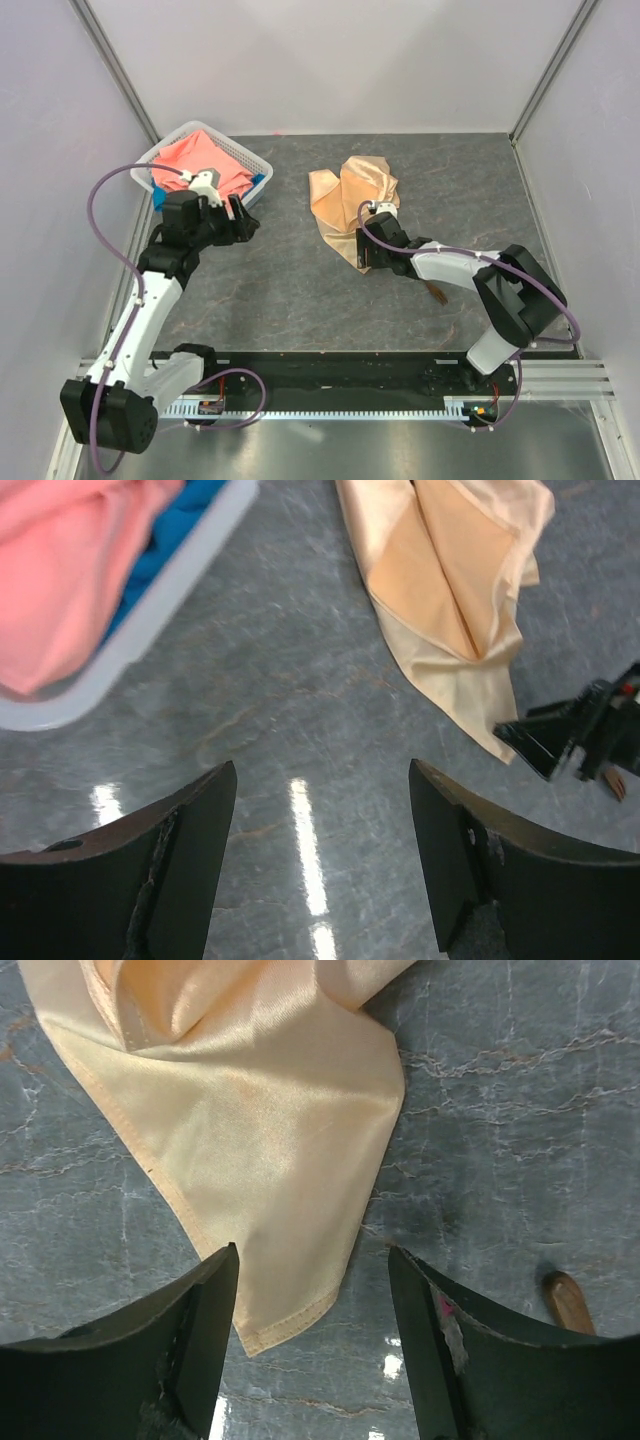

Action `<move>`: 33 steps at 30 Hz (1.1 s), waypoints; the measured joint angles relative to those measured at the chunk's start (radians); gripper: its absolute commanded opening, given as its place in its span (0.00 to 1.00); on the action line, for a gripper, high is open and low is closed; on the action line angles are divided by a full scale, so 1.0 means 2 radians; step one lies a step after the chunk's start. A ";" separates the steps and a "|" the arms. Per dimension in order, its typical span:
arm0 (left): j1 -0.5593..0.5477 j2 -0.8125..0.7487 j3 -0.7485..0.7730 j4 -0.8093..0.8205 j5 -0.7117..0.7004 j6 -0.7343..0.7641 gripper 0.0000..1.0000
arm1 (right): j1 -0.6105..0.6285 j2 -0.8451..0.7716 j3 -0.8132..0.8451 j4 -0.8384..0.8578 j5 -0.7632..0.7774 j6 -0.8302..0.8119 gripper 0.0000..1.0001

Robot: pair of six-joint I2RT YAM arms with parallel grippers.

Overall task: Fold the napkin, place the utensils inside, and roll it up
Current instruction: Flatten the napkin out

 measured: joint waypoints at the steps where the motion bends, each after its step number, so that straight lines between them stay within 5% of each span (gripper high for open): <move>1: -0.016 0.006 -0.002 0.002 -0.004 -0.007 0.78 | 0.001 0.005 0.002 -0.001 0.000 0.002 0.66; 4: -0.064 0.022 -0.010 0.011 -0.024 -0.026 0.78 | 0.001 0.023 0.010 -0.003 0.004 0.004 0.49; 8: -0.121 0.075 -0.013 0.041 -0.039 -0.048 0.78 | 0.000 0.034 0.021 -0.005 0.010 0.000 0.08; 10: -0.135 0.110 -0.008 0.055 -0.043 -0.054 0.78 | 0.000 0.034 0.021 -0.008 0.020 -0.001 0.02; 18: -0.188 0.274 0.099 0.088 -0.083 -0.054 0.77 | -0.018 -0.027 -0.001 -0.059 0.076 -0.007 0.01; 33: -0.228 0.642 0.493 0.039 -0.105 0.026 0.59 | -0.051 -0.095 -0.031 -0.122 0.020 0.001 0.00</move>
